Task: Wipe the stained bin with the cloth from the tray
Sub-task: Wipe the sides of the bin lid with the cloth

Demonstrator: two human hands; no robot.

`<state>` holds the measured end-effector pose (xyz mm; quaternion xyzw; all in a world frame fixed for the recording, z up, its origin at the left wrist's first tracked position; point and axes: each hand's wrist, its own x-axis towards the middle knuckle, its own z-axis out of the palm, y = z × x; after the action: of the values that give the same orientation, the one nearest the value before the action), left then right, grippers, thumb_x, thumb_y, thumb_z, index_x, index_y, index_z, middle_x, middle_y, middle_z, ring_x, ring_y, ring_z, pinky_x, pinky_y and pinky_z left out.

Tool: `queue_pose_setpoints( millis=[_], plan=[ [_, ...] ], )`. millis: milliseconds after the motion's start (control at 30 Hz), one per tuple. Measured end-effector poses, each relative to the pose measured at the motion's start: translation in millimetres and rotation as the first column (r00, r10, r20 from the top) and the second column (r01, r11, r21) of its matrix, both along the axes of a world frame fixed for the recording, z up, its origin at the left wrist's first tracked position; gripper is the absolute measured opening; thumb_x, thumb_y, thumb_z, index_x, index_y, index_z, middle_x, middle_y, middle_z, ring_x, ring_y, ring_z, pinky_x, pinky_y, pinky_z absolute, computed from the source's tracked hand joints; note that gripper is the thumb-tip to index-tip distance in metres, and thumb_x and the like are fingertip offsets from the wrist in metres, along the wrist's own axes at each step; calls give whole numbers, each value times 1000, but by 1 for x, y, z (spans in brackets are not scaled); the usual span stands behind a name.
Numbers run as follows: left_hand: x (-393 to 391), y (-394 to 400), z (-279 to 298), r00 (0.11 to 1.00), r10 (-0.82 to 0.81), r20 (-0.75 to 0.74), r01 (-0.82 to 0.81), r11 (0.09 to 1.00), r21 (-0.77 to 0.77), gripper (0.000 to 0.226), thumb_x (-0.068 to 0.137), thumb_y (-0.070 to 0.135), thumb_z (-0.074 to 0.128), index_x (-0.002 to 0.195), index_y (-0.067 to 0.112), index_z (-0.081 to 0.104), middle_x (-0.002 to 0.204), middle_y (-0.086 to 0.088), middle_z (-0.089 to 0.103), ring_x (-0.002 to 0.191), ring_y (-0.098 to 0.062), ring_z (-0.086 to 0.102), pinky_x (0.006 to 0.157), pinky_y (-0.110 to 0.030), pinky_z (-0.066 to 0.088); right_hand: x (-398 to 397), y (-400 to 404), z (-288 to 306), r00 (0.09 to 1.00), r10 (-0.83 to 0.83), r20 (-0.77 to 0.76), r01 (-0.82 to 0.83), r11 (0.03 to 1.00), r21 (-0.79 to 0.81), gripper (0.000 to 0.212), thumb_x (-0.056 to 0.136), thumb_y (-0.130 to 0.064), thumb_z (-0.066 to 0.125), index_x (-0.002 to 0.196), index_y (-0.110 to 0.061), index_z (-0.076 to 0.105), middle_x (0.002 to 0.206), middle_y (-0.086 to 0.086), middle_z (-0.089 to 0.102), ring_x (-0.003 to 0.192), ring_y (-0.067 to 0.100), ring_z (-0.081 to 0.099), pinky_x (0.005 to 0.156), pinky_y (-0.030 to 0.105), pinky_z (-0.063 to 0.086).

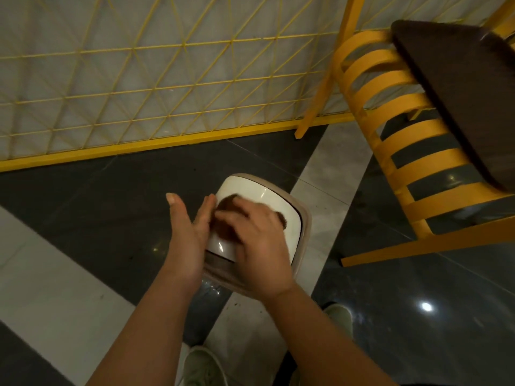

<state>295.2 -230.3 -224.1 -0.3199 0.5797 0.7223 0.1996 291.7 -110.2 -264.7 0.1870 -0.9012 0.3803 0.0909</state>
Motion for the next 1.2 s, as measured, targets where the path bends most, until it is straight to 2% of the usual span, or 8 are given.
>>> queue_pose_setpoints(
  millis=[67,200,400,533,700,900,1000,1200],
  plan=[
    [1,5,-2,999,-30,-23,27,995,-99,83,83,81,5,145,40,40,153,17,35,143,-11,29,110,-31,21,-12,13,-6,964,-216,157,236,964,-123,42,84,-8,51,119,-26,65,132,-1,53,123,13,43,109,34,35],
    [-6,12,-11,988,-153,-8,137,909,-393,76,88,76,16,152,36,23,160,8,23,148,-18,18,121,-50,7,14,33,-27,792,-411,451,539,819,-199,49,91,-3,53,123,-40,55,139,-11,43,131,7,37,113,41,34],
    [-8,23,-22,924,-364,112,330,619,-713,67,95,62,22,154,39,-1,164,11,4,149,-22,10,117,-55,-6,83,23,-27,861,-309,404,414,887,-204,65,72,9,58,111,-43,58,130,-21,44,127,-3,37,110,23,34],
    [-5,21,-32,922,-377,89,311,583,-751,66,96,60,24,154,40,0,164,13,2,150,-19,7,116,-55,-9,55,20,-19,938,-215,270,267,948,-173,60,70,5,53,114,-35,58,130,-12,47,126,0,36,109,15,27],
    [-6,22,-35,918,-381,113,306,495,-814,88,86,65,46,154,37,-1,164,9,6,148,-23,16,116,-58,-3,55,42,-39,828,-372,419,481,856,-189,66,75,10,56,110,-45,52,125,-12,51,121,2,41,106,26,37],
    [-11,25,-34,873,-453,182,378,390,-839,86,86,67,44,152,41,-4,164,10,2,150,-22,7,114,-61,-6,102,59,-44,881,-245,404,310,945,-101,81,62,2,57,111,-62,49,125,-31,45,120,-7,39,101,5,26],
    [-12,23,-33,868,-463,182,388,399,-831,86,86,67,45,152,42,-4,164,12,1,150,-21,6,115,-60,-6,88,84,-37,905,-269,329,324,938,-125,81,66,11,61,110,-57,52,121,-33,46,118,-4,43,101,15,33],
    [-10,24,-36,867,-467,173,377,390,-840,87,86,67,46,152,41,-3,164,12,2,151,-20,5,114,-61,-7,48,74,-41,727,-460,510,591,797,-123,57,84,8,57,114,-40,54,132,-12,44,127,9,38,110,39,38]
  ],
)
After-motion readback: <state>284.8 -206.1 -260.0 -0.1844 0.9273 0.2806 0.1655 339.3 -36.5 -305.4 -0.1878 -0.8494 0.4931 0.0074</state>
